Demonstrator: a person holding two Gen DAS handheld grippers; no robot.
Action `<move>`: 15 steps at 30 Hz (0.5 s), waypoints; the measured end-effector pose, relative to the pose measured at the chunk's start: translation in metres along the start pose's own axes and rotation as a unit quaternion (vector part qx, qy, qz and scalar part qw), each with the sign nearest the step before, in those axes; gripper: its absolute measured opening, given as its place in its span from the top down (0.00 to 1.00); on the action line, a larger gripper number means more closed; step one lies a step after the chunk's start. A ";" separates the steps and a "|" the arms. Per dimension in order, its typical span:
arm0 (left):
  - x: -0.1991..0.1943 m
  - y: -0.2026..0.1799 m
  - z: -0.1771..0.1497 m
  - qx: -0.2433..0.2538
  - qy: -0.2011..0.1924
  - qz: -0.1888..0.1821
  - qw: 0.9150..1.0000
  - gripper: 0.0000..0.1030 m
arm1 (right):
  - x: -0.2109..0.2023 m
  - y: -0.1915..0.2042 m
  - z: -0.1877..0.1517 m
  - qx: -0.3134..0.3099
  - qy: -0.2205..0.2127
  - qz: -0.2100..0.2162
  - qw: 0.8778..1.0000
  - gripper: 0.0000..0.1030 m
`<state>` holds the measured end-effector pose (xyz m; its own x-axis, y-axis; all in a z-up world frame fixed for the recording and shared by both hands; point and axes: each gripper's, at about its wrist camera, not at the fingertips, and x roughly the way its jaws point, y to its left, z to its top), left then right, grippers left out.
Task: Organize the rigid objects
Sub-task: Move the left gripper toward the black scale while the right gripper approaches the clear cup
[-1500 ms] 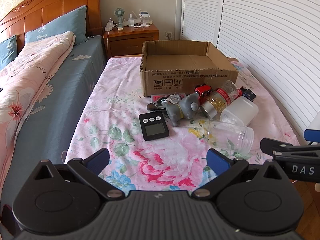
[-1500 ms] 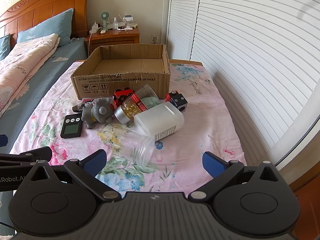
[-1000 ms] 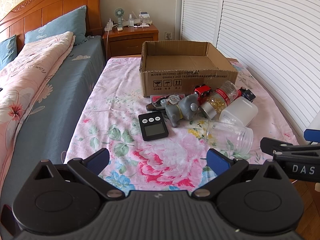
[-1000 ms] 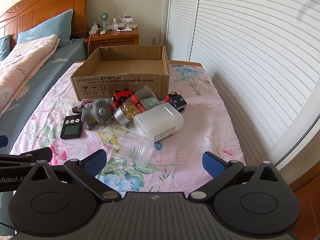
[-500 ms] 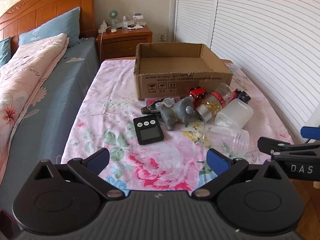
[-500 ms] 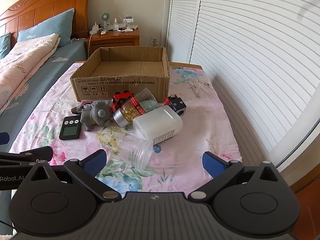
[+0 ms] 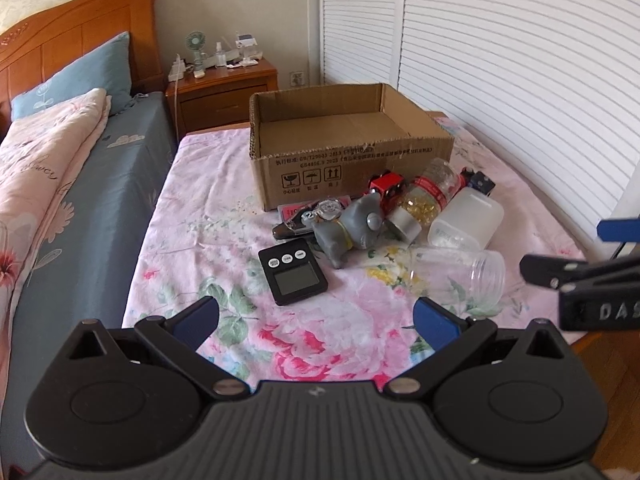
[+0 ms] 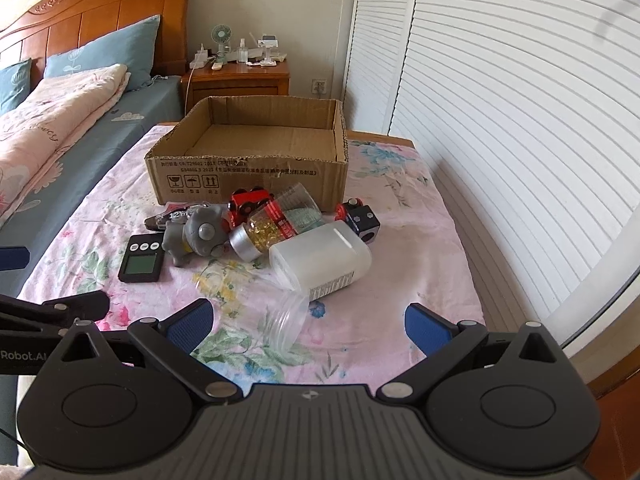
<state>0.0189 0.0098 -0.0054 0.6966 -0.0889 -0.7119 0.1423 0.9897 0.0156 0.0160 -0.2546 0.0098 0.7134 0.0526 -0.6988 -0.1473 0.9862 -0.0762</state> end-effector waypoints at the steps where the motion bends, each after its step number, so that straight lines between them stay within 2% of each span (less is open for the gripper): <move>1: 0.003 0.002 -0.001 -0.001 0.001 -0.001 1.000 0.01 | 0.002 -0.002 0.000 0.000 -0.001 0.002 1.000 0.00; 6: 0.026 0.013 -0.003 -0.003 0.013 -0.003 1.000 0.01 | 0.013 -0.008 -0.004 -0.003 -0.010 0.030 1.000 0.00; 15: 0.069 0.028 0.004 -0.014 0.025 -0.007 1.000 0.01 | 0.042 -0.001 -0.001 -0.021 0.006 0.036 0.999 0.00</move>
<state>0.0737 0.0309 -0.0514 0.6587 -0.0968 -0.7461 0.1315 0.9912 -0.0126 0.0453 -0.2534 -0.0199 0.6923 0.1205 -0.7115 -0.2269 0.9723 -0.0561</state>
